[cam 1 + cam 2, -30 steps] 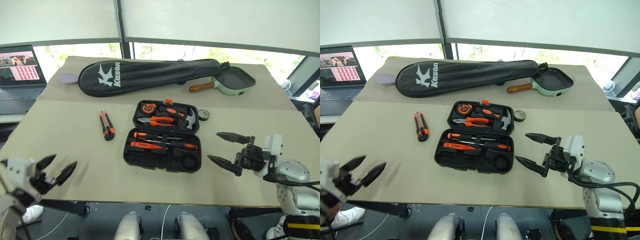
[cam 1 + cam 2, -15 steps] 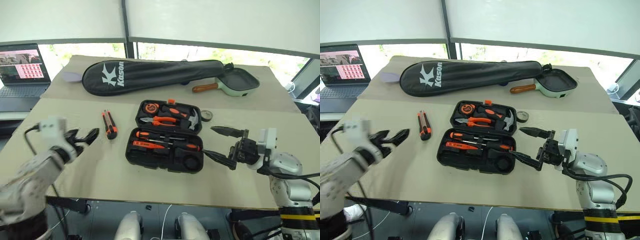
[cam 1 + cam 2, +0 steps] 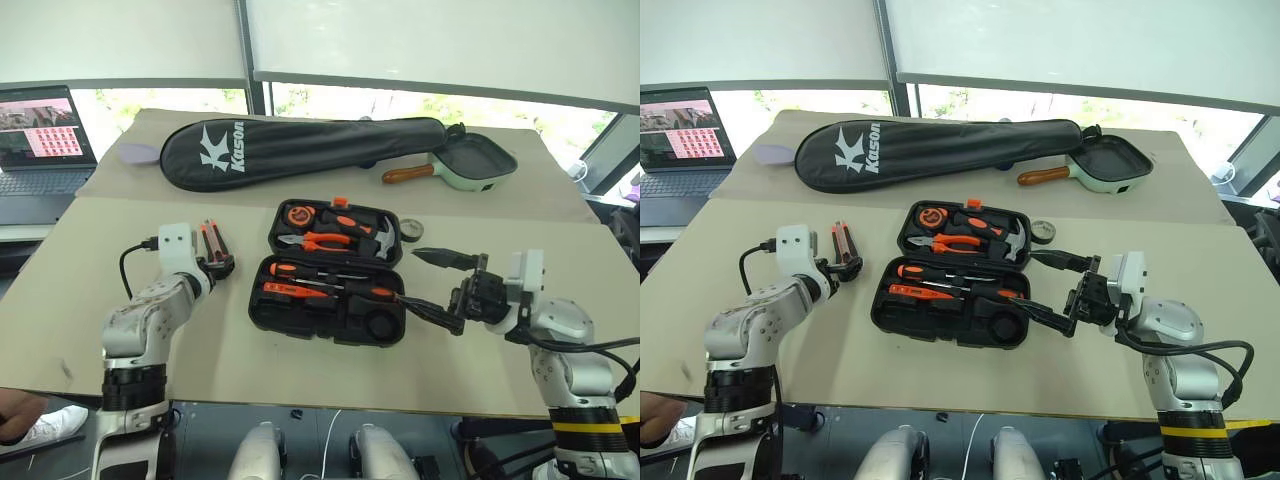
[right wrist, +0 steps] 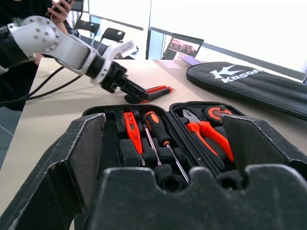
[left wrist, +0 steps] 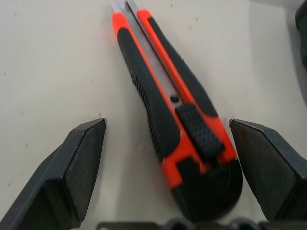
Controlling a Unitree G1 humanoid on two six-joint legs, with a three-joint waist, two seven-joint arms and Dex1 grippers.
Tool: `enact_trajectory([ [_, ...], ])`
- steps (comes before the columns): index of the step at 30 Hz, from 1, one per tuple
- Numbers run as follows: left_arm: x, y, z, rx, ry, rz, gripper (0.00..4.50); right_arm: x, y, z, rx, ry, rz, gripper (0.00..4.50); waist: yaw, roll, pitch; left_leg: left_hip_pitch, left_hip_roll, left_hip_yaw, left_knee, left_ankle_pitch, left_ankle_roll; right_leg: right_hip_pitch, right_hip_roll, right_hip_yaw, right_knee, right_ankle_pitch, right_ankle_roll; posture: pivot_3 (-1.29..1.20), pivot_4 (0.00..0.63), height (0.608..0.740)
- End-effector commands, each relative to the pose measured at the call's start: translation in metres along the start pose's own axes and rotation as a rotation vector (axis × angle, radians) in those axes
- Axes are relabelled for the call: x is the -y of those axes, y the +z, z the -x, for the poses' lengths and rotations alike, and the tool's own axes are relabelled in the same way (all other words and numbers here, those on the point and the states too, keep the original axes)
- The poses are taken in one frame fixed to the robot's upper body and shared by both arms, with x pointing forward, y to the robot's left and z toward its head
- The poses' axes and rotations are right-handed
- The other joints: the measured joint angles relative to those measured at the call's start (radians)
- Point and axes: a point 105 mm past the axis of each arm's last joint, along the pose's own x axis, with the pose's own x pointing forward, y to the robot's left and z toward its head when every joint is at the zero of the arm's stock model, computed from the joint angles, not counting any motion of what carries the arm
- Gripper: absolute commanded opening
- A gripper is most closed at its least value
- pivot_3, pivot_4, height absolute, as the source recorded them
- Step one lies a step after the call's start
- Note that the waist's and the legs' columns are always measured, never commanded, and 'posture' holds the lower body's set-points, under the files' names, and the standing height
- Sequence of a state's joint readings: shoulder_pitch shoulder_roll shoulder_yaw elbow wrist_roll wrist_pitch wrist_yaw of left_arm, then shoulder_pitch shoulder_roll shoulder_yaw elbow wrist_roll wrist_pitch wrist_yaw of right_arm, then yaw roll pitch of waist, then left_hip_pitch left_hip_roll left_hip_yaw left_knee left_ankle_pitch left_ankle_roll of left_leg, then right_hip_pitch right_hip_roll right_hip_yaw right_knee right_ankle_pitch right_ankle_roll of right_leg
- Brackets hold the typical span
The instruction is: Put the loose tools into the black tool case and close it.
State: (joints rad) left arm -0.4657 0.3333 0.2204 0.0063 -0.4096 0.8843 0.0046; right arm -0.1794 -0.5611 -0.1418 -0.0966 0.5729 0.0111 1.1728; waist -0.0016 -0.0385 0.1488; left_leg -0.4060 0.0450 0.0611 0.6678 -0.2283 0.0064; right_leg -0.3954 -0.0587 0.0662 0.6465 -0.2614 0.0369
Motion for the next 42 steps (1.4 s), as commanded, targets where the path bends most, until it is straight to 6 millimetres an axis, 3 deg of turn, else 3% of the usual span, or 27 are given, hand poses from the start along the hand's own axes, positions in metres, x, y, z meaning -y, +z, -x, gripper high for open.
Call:
enact_trajectory([
  [1, 0.011, 0.001, -0.014, 0.005, -0.019, 0.004, 4.41, -0.001, 0.009, -0.002, 0.033, -0.001, 0.024, 4.50, 0.003, 0.000, 0.000, 0.000, 0.000, 0.000, 0.000, 0.000, 0.000, 0.000, 0.000, 0.000, 0.000, 0.000, 0.000, 0.00, 0.150, 0.740],
  [3, 0.013, -0.003, -0.020, -0.023, -0.015, 0.003, 4.41, -0.002, 0.009, -0.003, 0.036, 0.002, 0.023, 4.50, 0.007, 0.000, 0.000, 0.000, 0.000, 0.000, 0.000, 0.000, 0.000, 0.000, 0.000, 0.000, 0.000, 0.000, 0.000, 0.00, 0.150, 0.740],
  [6, 0.014, -0.006, -0.019, -0.048, -0.014, -0.025, 3.74, -0.004, 0.010, -0.004, 0.041, 0.005, 0.021, 4.50, 0.007, 0.000, 0.000, 0.000, 0.000, 0.001, 0.000, 0.000, 0.000, 0.001, 0.000, 0.000, 0.000, 0.000, 0.000, 0.00, 0.150, 0.740],
  [10, 0.006, -0.008, -0.011, -0.043, -0.009, -0.043, 2.11, -0.006, 0.012, -0.001, 0.041, 0.004, 0.018, 4.50, 0.008, 0.000, 0.000, 0.000, 0.000, 0.000, 0.000, 0.000, 0.000, 0.001, 0.000, 0.000, 0.000, 0.000, 0.000, 0.00, 0.150, 0.740],
  [12, 0.000, -0.004, -0.006, -0.011, -0.013, -0.058, 1.74, -0.007, 0.012, 0.001, 0.038, 0.002, 0.017, 4.50, 0.007, 0.000, 0.000, 0.000, 0.000, 0.000, 0.000, 0.000, 0.000, 0.001, 0.000, 0.000, 0.000, 0.000, 0.000, 0.00, 0.150, 0.740],
  [14, -0.002, 0.008, 0.001, 0.064, -0.054, -0.080, 1.74, -0.007, 0.013, 0.002, 0.034, 0.004, 0.019, 4.50, 0.004, 0.000, 0.000, 0.000, 0.000, 0.000, 0.000, 0.000, 0.000, 0.000, 0.000, 0.000, -0.001, 0.000, 0.000, 0.00, 0.150, 0.740],
  [18, 0.000, 0.052, 0.028, 0.298, -0.301, -0.173, 1.74, -0.007, 0.018, 0.003, 0.028, 0.012, 0.028, 4.50, -0.008, 0.000, 0.000, -0.001, 0.001, 0.000, 0.000, 0.000, 0.000, -0.002, 0.001, 0.000, 0.000, 0.000, 0.000, 0.00, 0.150, 0.740],
  [22, 0.025, 0.071, 0.064, 0.406, -0.675, -0.380, 1.74, -0.006, 0.021, 0.004, 0.015, 0.023, 0.031, 4.50, -0.010, -0.001, 0.001, -0.008, 0.002, 0.001, 0.000, 0.001, -0.002, -0.009, 0.001, 0.000, 0.001, 0.000, -0.001, 0.00, 0.150, 0.740],
  [25, 0.060, 0.041, 0.100, 0.264, -1.105, -0.777, 1.74, -0.007, 0.019, 0.008, -0.012, 0.041, 0.020, 4.50, -0.007, -0.001, 0.001, -0.009, 0.001, 0.005, 0.000, 0.001, -0.002, -0.009, 0.000, -0.001, -0.001, 0.000, -0.001, 0.00, 0.150, 0.740],
  [28, 0.071, 0.014, 0.107, 0.130, -1.285, -0.991, 1.74, -0.007, 0.019, 0.008, -0.018, 0.045, 0.020, 4.50, 0.001, 0.001, 0.001, -0.009, 0.001, 0.008, -0.001, 0.001, -0.001, -0.008, 0.000, -0.001, -0.003, 0.000, -0.001, 0.00, 0.150, 0.740],
  [34, 0.100, -0.020, 0.088, 0.010, -1.360, -1.198, 1.74, -0.013, 0.020, 0.010, -0.024, 0.039, 0.012, 4.50, 0.009, 0.000, 0.001, -0.010, 0.002, 0.007, 0.000, 0.001, -0.001, -0.009, 0.002, -0.001, -0.002, 0.000, -0.001, 0.00, 0.150, 0.740],
  [42, 0.111, -0.035, 0.074, -0.052, -1.341, -1.258, 1.74, -0.017, 0.022, 0.014, -0.036, 0.026, 0.011, 4.50, 0.005, 0.000, 0.001, -0.010, 0.002, 0.007, 0.001, 0.001, 0.000, -0.009, 0.003, 0.000, -0.001, 0.000, 0.000, 0.00, 0.150, 0.740],
])
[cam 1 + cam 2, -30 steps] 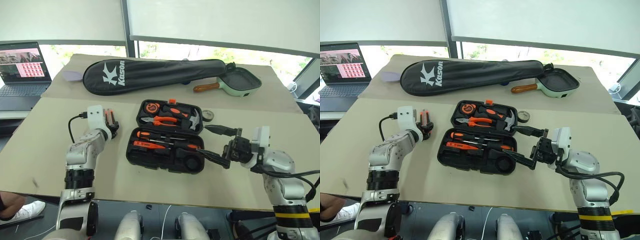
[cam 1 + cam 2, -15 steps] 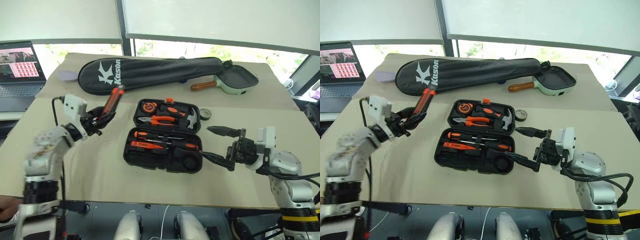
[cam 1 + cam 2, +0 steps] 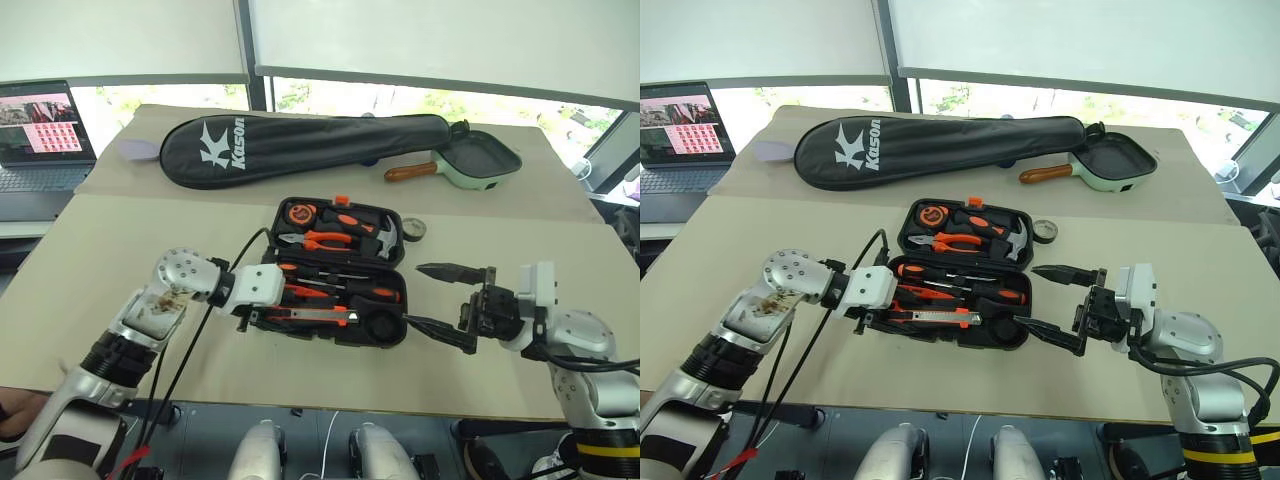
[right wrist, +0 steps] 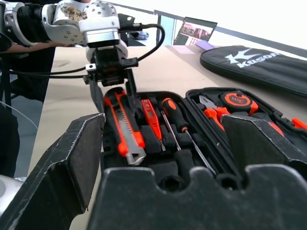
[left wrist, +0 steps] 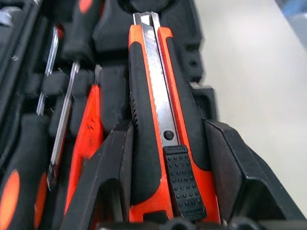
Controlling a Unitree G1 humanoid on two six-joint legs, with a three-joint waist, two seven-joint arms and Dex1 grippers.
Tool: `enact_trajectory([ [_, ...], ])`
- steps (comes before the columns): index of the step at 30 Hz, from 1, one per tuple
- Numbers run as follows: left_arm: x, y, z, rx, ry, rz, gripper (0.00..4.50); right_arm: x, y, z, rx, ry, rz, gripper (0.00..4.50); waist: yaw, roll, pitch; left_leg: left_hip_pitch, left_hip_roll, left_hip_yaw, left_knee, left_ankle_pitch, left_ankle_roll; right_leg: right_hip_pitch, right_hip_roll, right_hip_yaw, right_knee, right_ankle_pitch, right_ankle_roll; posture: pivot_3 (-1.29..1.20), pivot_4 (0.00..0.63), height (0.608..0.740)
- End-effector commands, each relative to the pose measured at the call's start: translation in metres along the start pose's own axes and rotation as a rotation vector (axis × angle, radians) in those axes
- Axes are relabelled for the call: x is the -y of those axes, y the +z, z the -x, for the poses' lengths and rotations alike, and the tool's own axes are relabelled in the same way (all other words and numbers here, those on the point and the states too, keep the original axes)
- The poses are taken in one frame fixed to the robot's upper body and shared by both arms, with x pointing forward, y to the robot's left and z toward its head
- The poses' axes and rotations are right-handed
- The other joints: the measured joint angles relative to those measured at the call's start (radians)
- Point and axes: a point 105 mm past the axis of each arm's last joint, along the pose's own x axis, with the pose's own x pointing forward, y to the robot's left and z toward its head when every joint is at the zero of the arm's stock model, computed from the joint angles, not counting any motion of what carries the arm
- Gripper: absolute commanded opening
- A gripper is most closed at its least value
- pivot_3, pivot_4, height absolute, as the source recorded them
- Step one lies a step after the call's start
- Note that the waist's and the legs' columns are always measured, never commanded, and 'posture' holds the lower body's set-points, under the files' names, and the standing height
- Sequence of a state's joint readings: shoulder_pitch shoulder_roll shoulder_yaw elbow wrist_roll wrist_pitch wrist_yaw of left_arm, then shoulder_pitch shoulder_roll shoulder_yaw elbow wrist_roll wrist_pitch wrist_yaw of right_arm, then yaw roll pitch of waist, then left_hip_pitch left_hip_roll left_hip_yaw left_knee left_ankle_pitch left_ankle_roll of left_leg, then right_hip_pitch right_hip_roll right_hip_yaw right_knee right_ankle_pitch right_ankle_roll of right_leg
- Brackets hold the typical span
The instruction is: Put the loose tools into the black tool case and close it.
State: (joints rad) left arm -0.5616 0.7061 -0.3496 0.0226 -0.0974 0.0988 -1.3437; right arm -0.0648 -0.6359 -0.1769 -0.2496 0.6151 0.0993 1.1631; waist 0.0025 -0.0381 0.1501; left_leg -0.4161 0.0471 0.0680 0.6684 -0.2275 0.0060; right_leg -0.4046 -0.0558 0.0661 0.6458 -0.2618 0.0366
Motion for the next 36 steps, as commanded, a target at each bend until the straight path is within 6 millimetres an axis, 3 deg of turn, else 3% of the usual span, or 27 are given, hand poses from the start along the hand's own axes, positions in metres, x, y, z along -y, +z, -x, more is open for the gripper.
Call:
enact_trajectory([
  [1, -0.004, -0.002, -0.005, -0.051, -0.008, -0.037, 1.74, 0.002, 0.015, 0.003, 0.028, -0.009, 0.039, 4.50, 0.001, 0.000, 0.000, 0.000, 0.000, 0.000, 0.000, 0.000, 0.000, 0.000, 0.000, 0.000, 0.000, 0.000, 0.000, 0.00, 0.150, 0.740],
  [14, 0.008, -0.012, 0.001, -0.086, -0.141, -0.026, 1.74, 0.006, 0.014, 0.000, 0.035, -0.016, 0.034, 4.50, -0.007, 0.000, 0.000, 0.000, 0.000, 0.000, 0.001, 0.000, 0.000, 0.000, 0.001, 0.000, 0.000, 0.000, 0.000, 0.00, 0.150, 0.740],
  [16, 0.008, -0.015, -0.001, -0.102, -0.158, -0.024, 2.75, 0.005, 0.012, 0.000, 0.034, -0.011, 0.030, 4.50, -0.008, 0.000, 0.000, 0.000, 0.000, 0.000, 0.001, 0.000, 0.000, 0.000, 0.001, 0.000, 0.000, 0.000, 0.000, 0.00, 0.150, 0.740],
  [17, 0.006, -0.016, -0.002, -0.105, -0.152, -0.036, 2.89, 0.006, 0.012, 0.000, 0.033, -0.010, 0.029, 4.50, -0.009, 0.000, 0.000, 0.000, 0.000, 0.000, 0.001, 0.000, 0.000, 0.000, 0.001, 0.000, 0.000, 0.000, 0.000, 0.00, 0.150, 0.740],
  [21, -0.008, -0.007, -0.005, -0.027, -0.071, -0.015, 4.36, 0.006, 0.010, 0.000, 0.035, -0.011, 0.032, 4.50, -0.011, 0.000, 0.000, 0.000, 0.000, 0.000, 0.001, 0.000, 0.000, 0.000, 0.001, 0.000, 0.000, 0.000, 0.000, 0.00, 0.150, 0.740],
  [22, -0.012, -0.003, -0.004, -0.003, -0.045, -0.003, 4.47, 0.007, 0.010, -0.001, 0.038, -0.015, 0.035, 4.50, -0.011, 0.000, 0.000, 0.000, 0.000, 0.000, 0.001, 0.000, 0.001, 0.001, 0.001, 0.000, 0.000, 0.000, 0.000, 0.00, 0.150, 0.740],
  [27, -0.029, 0.013, 0.012, 0.123, 0.058, 0.051, 4.47, 0.011, 0.009, -0.005, 0.047, -0.019, 0.041, 4.50, -0.012, 0.000, 0.000, 0.000, 0.000, -0.001, 0.002, 0.000, 0.001, 0.000, 0.000, 0.000, 0.001, 0.000, 0.000, 0.00, 0.150, 0.740],
  [29, -0.022, 0.028, 0.023, 0.247, 0.016, 0.030, 4.47, 0.011, 0.008, -0.005, 0.049, -0.019, 0.042, 4.50, -0.013, 0.000, 0.000, 0.000, 0.001, -0.001, 0.002, 0.000, 0.001, 0.000, 0.001, 0.000, 0.002, 0.000, 0.000, 0.00, 0.150, 0.740],
  [30, -0.017, 0.033, 0.027, 0.294, -0.011, 0.028, 3.95, 0.011, 0.008, -0.005, 0.050, -0.020, 0.043, 4.50, -0.014, 0.000, 0.000, 0.000, 0.001, -0.001, 0.002, 0.000, 0.001, 0.000, 0.001, 0.000, 0.002, 0.000, 0.000, 0.00, 0.150, 0.740],
  [32, -0.009, 0.034, 0.030, 0.315, -0.033, 0.017, 3.38, 0.011, 0.007, -0.004, 0.050, -0.026, 0.042, 4.50, -0.015, 0.000, 0.000, 0.000, 0.001, -0.001, 0.002, 0.000, 0.001, 0.000, 0.000, 0.000, 0.002, 0.000, 0.000, 0.00, 0.150, 0.740],
  [36, -0.003, 0.015, 0.019, 0.309, 0.038, 0.039, 1.91, 0.007, 0.006, -0.005, 0.065, -0.039, 0.032, 4.50, -0.014, 0.000, 0.000, 0.001, 0.001, -0.001, 0.002, 0.000, 0.001, 0.001, 0.000, 0.000, 0.002, 0.000, 0.000, 0.00, 0.150, 0.740],
])
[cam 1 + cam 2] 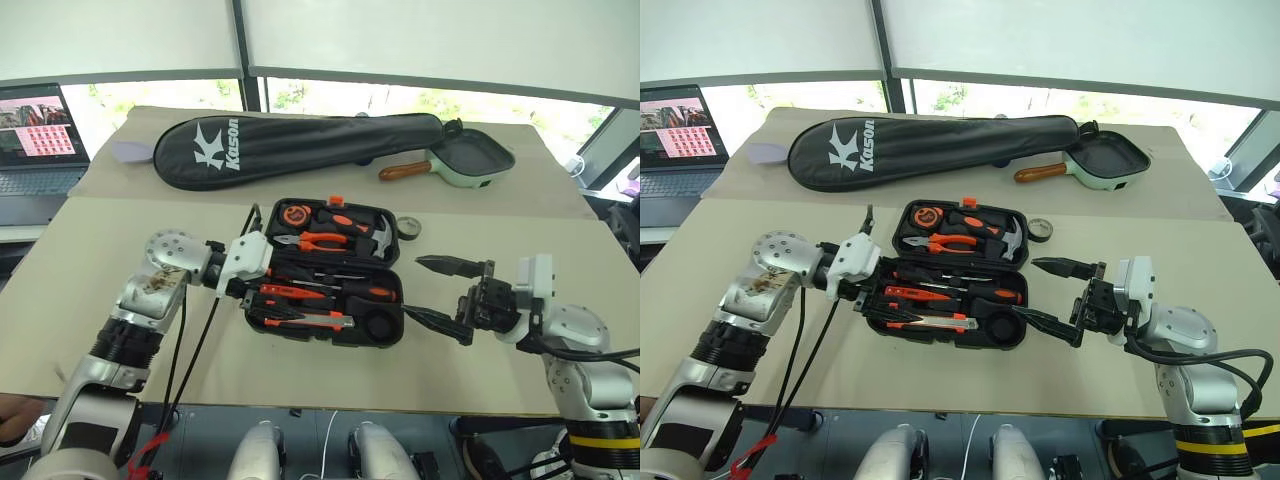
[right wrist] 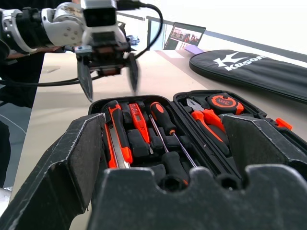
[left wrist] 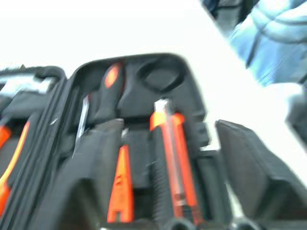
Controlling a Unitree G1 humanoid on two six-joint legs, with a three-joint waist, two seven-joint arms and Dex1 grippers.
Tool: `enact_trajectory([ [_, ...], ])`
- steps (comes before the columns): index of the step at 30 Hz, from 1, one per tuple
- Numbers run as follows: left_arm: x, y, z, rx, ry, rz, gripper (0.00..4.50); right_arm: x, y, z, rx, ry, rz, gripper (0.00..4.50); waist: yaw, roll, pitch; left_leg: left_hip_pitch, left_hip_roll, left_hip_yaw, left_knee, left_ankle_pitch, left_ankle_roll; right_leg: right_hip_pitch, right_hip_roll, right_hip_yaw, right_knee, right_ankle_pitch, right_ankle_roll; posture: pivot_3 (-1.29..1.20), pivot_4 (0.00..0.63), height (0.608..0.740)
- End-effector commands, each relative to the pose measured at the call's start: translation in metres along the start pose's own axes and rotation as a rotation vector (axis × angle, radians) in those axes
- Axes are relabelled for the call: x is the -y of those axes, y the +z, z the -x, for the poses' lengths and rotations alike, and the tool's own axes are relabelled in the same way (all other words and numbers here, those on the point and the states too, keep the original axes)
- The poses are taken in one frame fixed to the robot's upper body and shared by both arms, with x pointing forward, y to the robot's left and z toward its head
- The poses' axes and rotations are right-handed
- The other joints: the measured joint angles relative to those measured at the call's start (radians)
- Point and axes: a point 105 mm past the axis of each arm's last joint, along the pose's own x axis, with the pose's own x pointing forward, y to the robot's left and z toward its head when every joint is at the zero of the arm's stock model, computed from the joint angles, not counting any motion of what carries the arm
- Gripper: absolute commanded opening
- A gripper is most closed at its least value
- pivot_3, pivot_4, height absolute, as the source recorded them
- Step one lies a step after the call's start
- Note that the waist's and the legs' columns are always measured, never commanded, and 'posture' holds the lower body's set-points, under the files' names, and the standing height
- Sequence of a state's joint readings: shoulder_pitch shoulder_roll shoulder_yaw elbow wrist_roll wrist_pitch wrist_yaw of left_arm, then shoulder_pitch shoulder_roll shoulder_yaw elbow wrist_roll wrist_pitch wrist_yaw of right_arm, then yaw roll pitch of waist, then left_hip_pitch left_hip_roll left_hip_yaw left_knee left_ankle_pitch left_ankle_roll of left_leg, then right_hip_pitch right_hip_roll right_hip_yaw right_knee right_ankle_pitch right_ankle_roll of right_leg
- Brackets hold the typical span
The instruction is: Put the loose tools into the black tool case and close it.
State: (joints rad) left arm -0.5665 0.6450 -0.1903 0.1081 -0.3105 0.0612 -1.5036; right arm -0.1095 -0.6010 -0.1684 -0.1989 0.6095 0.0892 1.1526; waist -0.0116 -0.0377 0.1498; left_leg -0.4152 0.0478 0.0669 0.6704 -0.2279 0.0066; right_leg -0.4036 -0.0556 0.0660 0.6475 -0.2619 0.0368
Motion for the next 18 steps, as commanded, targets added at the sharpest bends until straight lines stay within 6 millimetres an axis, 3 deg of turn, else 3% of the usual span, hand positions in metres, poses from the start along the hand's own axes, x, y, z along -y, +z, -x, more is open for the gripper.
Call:
enact_trajectory([
  [1, 0.003, -0.012, -0.004, 0.026, 0.069, 0.000, 1.53, -0.003, 0.007, -0.001, 0.032, -0.011, 0.038, 4.50, 0.002, 0.000, 0.000, 0.000, 0.000, 0.000, 0.000, 0.000, 0.000, 0.000, 0.000, 0.000, 0.000, 0.000, 0.000, 0.00, 0.150, 0.740],
  [4, 0.002, -0.024, -0.009, 0.014, 0.112, 0.002, 0.47, -0.004, 0.007, -0.001, 0.034, -0.015, 0.037, 4.50, 0.007, 0.000, 0.000, -0.001, 0.000, 0.000, 0.003, 0.000, 0.000, 0.000, 0.000, 0.000, 0.001, 0.000, 0.000, 0.00, 0.150, 0.740],
  [6, 0.002, -0.038, -0.013, -0.020, 0.144, 0.026, 0.07, -0.005, 0.008, 0.000, 0.032, -0.017, 0.036, 4.50, 0.010, 0.000, 0.000, -0.001, 0.000, 0.000, 0.004, 0.000, 0.000, 0.000, 0.000, -0.001, 0.001, 0.000, 0.000, 0.00, 0.150, 0.740],
  [13, 0.010, -0.066, -0.024, -0.127, 0.111, 0.041, 0.07, -0.005, 0.009, 0.002, 0.025, -0.018, 0.034, 4.50, 0.014, 0.001, -0.001, 0.000, 0.000, 0.000, 0.005, 0.000, 0.000, 0.002, 0.000, -0.001, 0.001, 0.000, 0.001, 0.00, 0.150, 0.740],
  [18, 0.015, -0.080, -0.040, -0.174, 0.103, 0.196, 0.07, -0.006, 0.008, 0.002, 0.021, -0.017, 0.032, 4.50, 0.021, 0.003, -0.003, 0.010, 0.000, 0.000, 0.006, -0.001, 0.001, 0.013, 0.000, -0.001, 0.000, 0.000, 0.001, 0.00, 0.150, 0.740],
])
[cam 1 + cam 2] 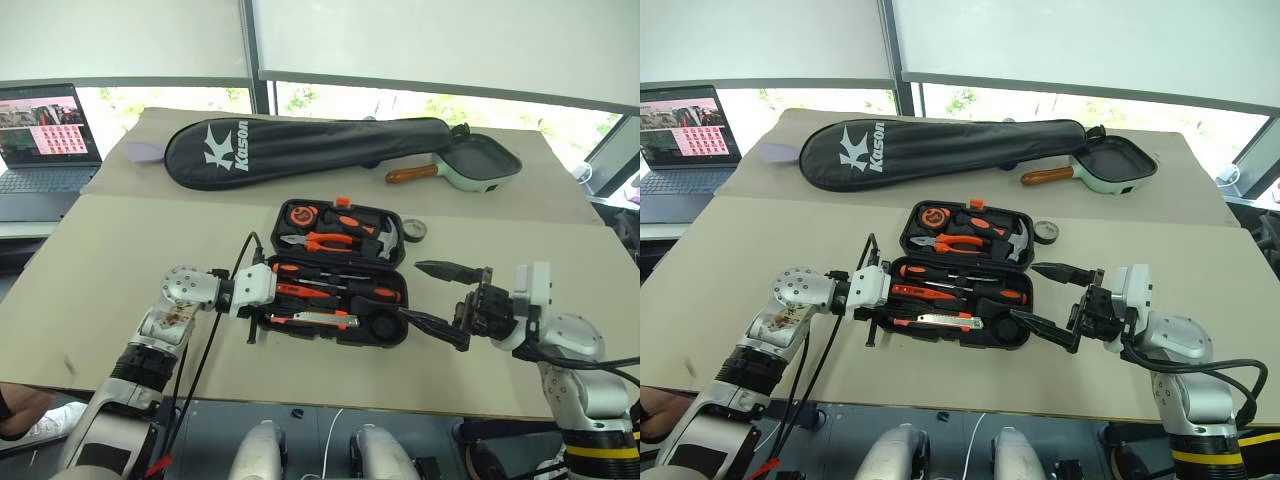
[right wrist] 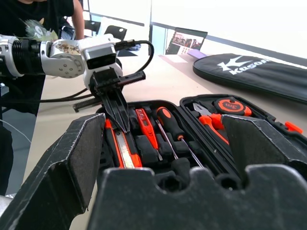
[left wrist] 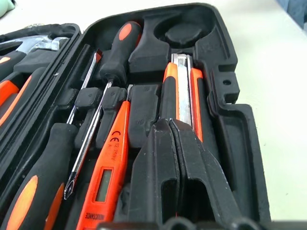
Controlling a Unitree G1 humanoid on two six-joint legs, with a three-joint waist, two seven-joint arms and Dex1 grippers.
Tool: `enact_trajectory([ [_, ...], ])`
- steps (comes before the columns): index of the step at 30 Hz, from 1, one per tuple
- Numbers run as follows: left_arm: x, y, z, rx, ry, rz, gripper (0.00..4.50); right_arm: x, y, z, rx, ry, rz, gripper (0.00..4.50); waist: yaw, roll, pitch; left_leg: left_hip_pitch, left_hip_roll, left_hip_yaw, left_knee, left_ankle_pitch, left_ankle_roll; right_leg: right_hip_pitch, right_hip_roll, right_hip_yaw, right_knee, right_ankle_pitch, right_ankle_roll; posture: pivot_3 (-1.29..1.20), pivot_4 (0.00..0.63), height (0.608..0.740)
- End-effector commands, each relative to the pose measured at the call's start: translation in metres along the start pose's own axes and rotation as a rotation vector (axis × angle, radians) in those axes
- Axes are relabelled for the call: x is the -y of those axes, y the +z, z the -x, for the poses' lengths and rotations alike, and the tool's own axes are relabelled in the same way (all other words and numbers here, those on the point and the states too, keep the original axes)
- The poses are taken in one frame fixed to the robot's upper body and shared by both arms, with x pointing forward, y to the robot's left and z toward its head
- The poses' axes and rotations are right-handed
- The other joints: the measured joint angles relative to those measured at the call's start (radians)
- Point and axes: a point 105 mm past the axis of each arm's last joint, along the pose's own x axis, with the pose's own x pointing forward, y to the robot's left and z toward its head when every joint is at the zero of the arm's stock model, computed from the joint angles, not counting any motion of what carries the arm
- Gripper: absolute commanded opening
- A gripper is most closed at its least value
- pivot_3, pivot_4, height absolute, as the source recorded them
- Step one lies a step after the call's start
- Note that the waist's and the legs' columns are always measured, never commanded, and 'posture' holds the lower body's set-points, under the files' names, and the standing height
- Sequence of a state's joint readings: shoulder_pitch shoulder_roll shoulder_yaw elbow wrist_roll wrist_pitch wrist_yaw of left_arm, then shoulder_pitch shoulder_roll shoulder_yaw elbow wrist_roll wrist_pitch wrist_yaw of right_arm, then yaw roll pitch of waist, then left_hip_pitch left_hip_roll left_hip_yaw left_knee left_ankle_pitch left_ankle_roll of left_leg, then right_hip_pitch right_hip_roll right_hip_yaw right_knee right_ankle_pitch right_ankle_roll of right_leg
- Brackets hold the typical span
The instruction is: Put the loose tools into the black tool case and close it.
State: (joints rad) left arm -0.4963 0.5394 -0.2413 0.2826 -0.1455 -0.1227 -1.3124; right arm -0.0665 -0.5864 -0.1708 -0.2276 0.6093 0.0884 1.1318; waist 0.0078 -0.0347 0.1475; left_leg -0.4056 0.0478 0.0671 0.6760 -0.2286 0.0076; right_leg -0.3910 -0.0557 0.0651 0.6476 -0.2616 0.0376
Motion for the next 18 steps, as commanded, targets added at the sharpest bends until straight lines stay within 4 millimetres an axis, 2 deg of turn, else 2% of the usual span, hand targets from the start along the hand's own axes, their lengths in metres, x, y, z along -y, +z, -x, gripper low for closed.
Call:
enact_trajectory([
  [1, 0.017, -0.031, -0.015, -0.131, -0.048, 0.174, 0.07, 0.000, 0.012, 0.000, 0.020, 0.004, 0.050, 4.50, 0.004, 0.001, -0.001, 0.002, 0.000, 0.000, 0.000, 0.000, 0.000, 0.002, 0.000, 0.000, 0.000, 0.000, 0.000, 0.00, 0.150, 0.740],
  [9, 0.024, -0.043, -0.015, -0.182, -0.064, 0.195, 0.07, 0.000, 0.012, 0.001, 0.017, -0.007, 0.049, 4.50, 0.003, 0.010, -0.011, 0.003, 0.000, 0.000, 0.000, 0.000, 0.000, 0.003, 0.000, 0.000, 0.000, 0.000, 0.000, 0.00, 0.150, 0.740],
  [11, 0.014, -0.031, -0.013, -0.087, -0.002, 0.186, 0.07, 0.002, 0.011, 0.004, 0.006, -0.026, 0.049, 4.50, 0.002, 0.010, -0.012, 0.003, 0.000, 0.000, 0.000, 0.000, 0.000, 0.003, 0.000, 0.000, 0.000, 0.000, 0.000, 0.00, 0.150, 0.740],
  [13, 0.003, -0.012, -0.007, 0.035, 0.055, 0.158, 0.58, 0.006, 0.010, 0.009, -0.006, -0.054, 0.054, 4.50, 0.002, 0.010, -0.012, 0.003, 0.000, 0.000, 0.000, 0.000, 0.000, 0.002, 0.000, 0.000, 0.000, 0.000, 0.000, 0.00, 0.150, 0.740],
  [14, -0.005, 0.006, 0.001, 0.131, 0.098, 0.163, 0.72, 0.009, 0.009, 0.014, -0.018, -0.083, 0.053, 4.50, 0.001, 0.010, -0.011, 0.002, 0.000, 0.000, 0.000, 0.000, 0.000, 0.002, 0.000, 0.000, 0.000, 0.000, 0.000, 0.00, 0.150, 0.740],
  [16, -0.017, 0.032, 0.026, 0.266, 0.179, 0.179, 1.42, 0.014, 0.007, 0.033, -0.049, -0.154, 0.033, 4.50, -0.002, 0.010, -0.011, 0.001, 0.000, 0.000, 0.000, 0.000, 0.000, 0.000, 0.000, 0.000, 0.000, 0.000, 0.000, 0.00, 0.150, 0.740],
  [18, -0.022, 0.041, 0.046, 0.318, 0.250, 0.184, 2.14, 0.017, 0.002, 0.049, -0.082, -0.207, 0.027, 4.50, -0.003, 0.009, -0.010, -0.003, 0.001, 0.000, 0.000, 0.000, 0.000, -0.004, 0.000, 0.000, 0.000, 0.000, 0.000, 0.00, 0.150, 0.740],
])
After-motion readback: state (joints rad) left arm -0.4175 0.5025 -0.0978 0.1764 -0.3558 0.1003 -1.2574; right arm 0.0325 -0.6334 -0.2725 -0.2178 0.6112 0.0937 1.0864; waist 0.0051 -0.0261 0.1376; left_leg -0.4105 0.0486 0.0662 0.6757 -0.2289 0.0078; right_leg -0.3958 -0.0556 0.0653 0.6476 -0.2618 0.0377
